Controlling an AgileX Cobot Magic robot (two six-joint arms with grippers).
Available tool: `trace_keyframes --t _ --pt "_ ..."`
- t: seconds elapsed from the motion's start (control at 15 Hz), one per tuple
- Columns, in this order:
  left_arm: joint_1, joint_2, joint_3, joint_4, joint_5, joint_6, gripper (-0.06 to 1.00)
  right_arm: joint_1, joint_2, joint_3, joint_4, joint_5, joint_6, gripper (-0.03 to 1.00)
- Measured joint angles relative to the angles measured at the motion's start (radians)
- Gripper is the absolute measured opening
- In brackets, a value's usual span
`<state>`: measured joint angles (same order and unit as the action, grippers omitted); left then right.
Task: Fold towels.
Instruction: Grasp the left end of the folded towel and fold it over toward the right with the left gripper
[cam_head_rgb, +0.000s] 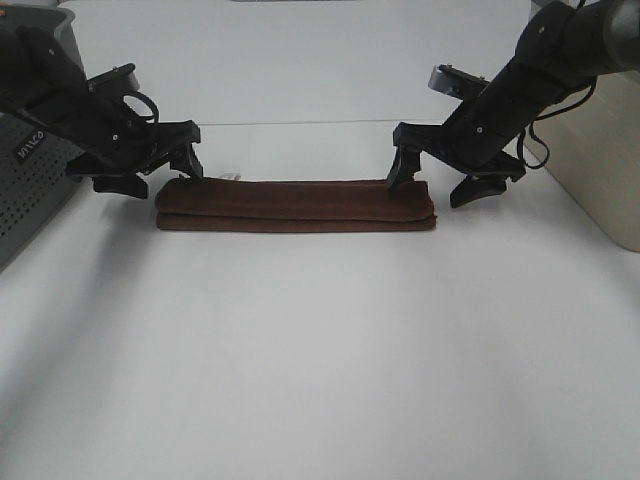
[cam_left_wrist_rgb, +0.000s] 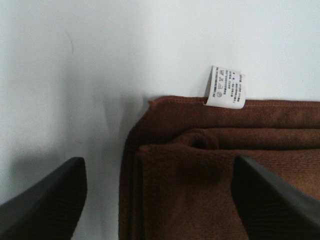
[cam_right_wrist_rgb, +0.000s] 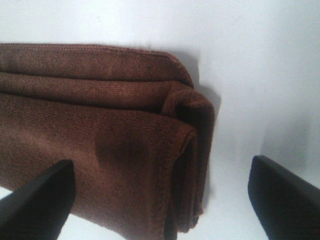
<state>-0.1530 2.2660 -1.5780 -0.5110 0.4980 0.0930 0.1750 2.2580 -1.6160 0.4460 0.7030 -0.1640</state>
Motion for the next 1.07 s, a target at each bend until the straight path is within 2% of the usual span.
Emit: trace_keyframes --t 0.2,0.47,0.53,0.6,0.73,0.8,1.0,1.07 --pt "0.0 0.02 -0.009 -0.003 -0.007 0.0 0.72 0.0 0.0 -0.001 -0.001 0.001 0.0 0.89" --pt "-0.003 0.061 -0.039 -0.015 0.033 0.0 0.69 0.0 0.0 -0.001 -0.003 -0.001 0.0 0.89" --pt "-0.004 0.064 -0.04 -0.016 0.032 0.0 0.62 0.0 0.0 -0.001 -0.003 -0.002 0.0 0.89" --pt "-0.006 0.067 -0.04 -0.02 0.032 -0.001 0.5 0.0 0.0 -0.001 -0.003 -0.002 0.0 0.89" --pt "-0.01 0.073 -0.04 -0.021 0.034 -0.003 0.13 0.0 0.0 -0.001 -0.003 0.001 0.0 0.89" --pt "-0.011 0.073 -0.04 -0.021 0.034 -0.003 0.06 0.0 0.0 -0.001 -0.003 0.006 0.0 0.89" --pt "-0.006 0.062 -0.04 0.002 0.062 -0.004 0.06 0.0 -0.003 -0.001 -0.011 0.027 0.0 0.89" --pt "0.004 0.041 -0.04 0.034 0.094 -0.013 0.06 0.0 -0.013 -0.001 -0.018 0.032 0.0 0.89"
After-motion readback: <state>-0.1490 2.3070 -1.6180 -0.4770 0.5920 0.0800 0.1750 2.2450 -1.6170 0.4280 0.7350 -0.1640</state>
